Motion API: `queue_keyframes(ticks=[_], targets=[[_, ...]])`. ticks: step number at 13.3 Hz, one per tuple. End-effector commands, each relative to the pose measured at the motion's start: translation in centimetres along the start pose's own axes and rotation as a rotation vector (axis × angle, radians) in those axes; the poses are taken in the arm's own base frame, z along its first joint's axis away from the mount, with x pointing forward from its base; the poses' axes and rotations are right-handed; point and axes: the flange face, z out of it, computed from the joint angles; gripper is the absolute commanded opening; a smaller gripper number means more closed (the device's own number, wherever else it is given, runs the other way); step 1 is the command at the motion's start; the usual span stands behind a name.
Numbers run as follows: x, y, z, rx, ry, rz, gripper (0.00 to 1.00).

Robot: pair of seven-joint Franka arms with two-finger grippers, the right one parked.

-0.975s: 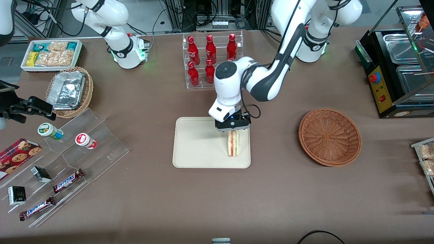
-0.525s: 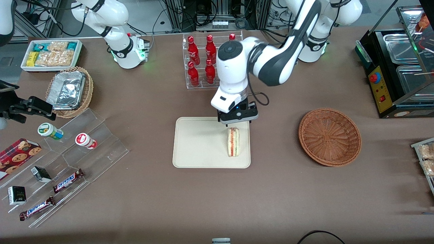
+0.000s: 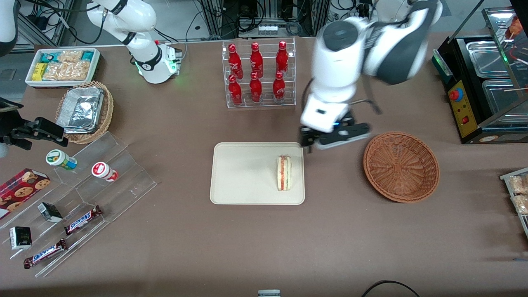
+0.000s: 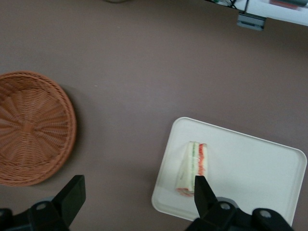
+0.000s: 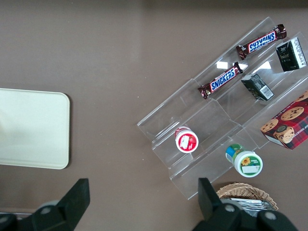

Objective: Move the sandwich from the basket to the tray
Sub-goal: 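Open the left gripper and raise it away from the sandwich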

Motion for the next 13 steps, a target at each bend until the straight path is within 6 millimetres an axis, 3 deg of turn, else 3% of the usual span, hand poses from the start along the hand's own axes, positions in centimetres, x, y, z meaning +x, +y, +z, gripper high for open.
queue_keyframes(ticks=[1, 5, 8, 13], targets=[[2.3, -5.0, -2.8, -0.015, -0.038, 0.013, 1.0], [7.1, -15.6, -4.7, -0.032, -0.112, 0.046, 1.0], [8.8, -23.1, -4.9, -0.068, -0.18, 0.108, 1.0], [4.8, -31.6, -3.0, -0.083, -0.224, 0.159, 1.0]])
